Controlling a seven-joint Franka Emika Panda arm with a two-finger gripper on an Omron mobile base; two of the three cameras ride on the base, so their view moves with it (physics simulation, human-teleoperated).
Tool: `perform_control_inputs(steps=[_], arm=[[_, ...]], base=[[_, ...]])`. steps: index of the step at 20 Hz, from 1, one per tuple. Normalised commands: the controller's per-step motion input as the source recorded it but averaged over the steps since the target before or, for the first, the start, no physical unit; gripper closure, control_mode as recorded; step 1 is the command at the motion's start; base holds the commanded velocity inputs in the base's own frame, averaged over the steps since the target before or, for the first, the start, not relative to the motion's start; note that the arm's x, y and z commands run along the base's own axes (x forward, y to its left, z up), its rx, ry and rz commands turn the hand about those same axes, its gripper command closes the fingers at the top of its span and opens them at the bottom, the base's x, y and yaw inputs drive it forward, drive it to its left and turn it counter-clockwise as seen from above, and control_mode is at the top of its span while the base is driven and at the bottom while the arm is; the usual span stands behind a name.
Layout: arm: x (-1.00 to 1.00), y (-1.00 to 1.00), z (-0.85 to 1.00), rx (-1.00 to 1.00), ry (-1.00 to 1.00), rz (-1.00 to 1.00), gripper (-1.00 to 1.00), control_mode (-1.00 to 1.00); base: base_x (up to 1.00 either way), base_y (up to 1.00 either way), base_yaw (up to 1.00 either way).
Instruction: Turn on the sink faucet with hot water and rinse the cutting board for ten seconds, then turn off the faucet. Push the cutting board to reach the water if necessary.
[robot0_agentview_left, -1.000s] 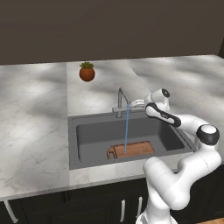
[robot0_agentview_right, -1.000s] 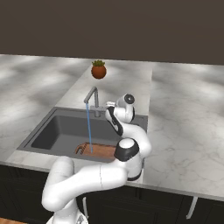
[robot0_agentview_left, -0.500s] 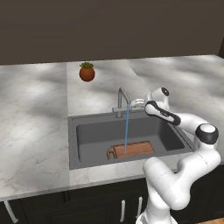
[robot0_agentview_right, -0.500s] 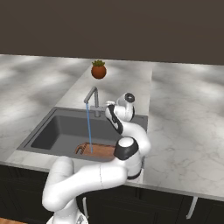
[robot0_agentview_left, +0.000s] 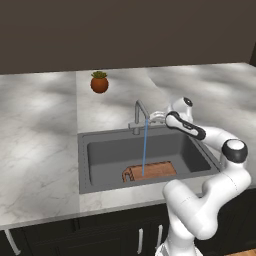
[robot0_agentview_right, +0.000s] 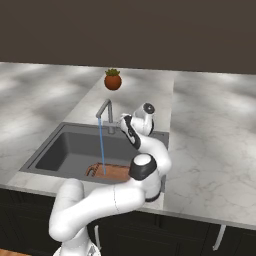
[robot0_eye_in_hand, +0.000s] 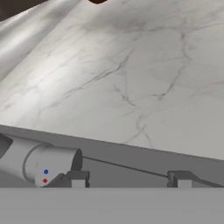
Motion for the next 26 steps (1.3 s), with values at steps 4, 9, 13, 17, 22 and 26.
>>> perform_control_inputs(steps=[4, 9, 13, 17, 22, 26], arm=[[-0.13, 0.32, -0.41, 0.0, 0.08, 0.0, -1.0, -1.0], [-0.14, 0.36, -0.39, 0.0, 0.07, 0.0, -1.0, -1.0], [-0.11, 0.42, -0.36, 0.0, 0.06, 0.0, -1.0, -1.0], [-0.06, 0.46, -0.32, 0.0, 0.05, 0.0, -1.0, -1.0], [-0.07, 0.5, -0.33, 0.0, 0.05, 0.0, -1.0, -1.0], [-0.08, 0.52, -0.33, 0.0, 0.06, 0.0, -1.0, -1.0]], base=[[0.0, 0.0, 0.0], [0.0, 0.0, 0.0], [0.0, 0.0, 0.0], [0.0, 0.0, 0.0], [0.0, 0.0, 0.0], [0.0, 0.0, 0.0]])
